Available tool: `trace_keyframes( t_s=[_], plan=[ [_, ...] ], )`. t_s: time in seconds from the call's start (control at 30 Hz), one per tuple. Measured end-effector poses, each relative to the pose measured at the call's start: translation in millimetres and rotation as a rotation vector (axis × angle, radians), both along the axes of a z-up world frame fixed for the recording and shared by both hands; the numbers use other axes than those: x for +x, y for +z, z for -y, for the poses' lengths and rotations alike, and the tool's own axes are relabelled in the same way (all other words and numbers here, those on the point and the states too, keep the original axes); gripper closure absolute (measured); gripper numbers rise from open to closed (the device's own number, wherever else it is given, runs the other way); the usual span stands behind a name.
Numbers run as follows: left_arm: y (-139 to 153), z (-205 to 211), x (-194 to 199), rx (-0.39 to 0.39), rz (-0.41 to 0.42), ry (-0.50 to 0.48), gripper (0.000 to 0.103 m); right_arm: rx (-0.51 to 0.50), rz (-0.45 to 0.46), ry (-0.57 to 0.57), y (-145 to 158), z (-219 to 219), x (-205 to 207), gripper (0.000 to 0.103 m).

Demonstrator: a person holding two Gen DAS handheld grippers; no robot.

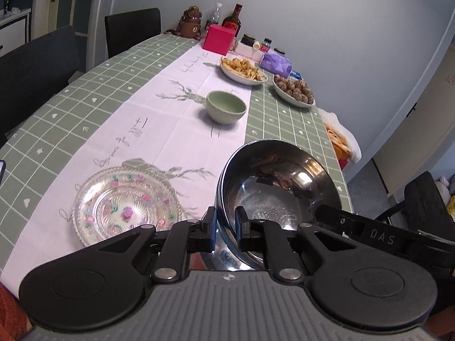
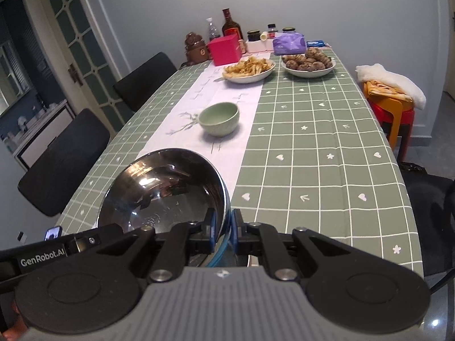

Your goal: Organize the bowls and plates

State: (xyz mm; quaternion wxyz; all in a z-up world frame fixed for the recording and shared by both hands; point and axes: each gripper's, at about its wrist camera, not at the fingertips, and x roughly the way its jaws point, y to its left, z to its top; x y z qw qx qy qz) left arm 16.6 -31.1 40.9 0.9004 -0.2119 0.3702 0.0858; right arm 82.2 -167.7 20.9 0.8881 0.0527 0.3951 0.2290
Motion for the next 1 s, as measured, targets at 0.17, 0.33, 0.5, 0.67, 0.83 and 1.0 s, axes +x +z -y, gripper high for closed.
trace_keyframes(
  t_s=[0.17, 0.33, 0.5, 0.67, 0.83, 1.0],
  plan=[
    [-16.5, -7.3, 1.9, -0.050, -0.058, -0.016, 0.089, -0.024, -0.041, 0.019, -9.8, -5.0, 4.5, 0.094],
    [-21.7, -9.2, 2.5, -0.055, -0.083, -0.034, 0.088, -0.020, -0.100, 0.026, -19.5, -3.8, 10.8, 0.094],
    [-32.0, -8.0, 9.2, -0.091, -0.125, -0.055, 0.087, -0.032, -0.125, 0.008, -25.8, -1.6, 16.0, 0.094],
    [-39.0, -8.4, 12.5, -0.090, -0.139, -0.046, 0.087, -0.035, -0.169, 0.002, -36.1, -1.1, 23.1, 0.094],
    [-41.2, -9.1, 15.1, -0.078, -0.150, -0.043, 0.087, -0.047, -0.177, 0.009, -40.0, -5.0, 24.9, 0.094],
    [-45.7, -9.0, 16.6, -0.085, -0.165, -0.036, 0.087, -0.059, -0.181, 0.012, -43.4, -7.5, 26.8, 0.094]
  ],
)
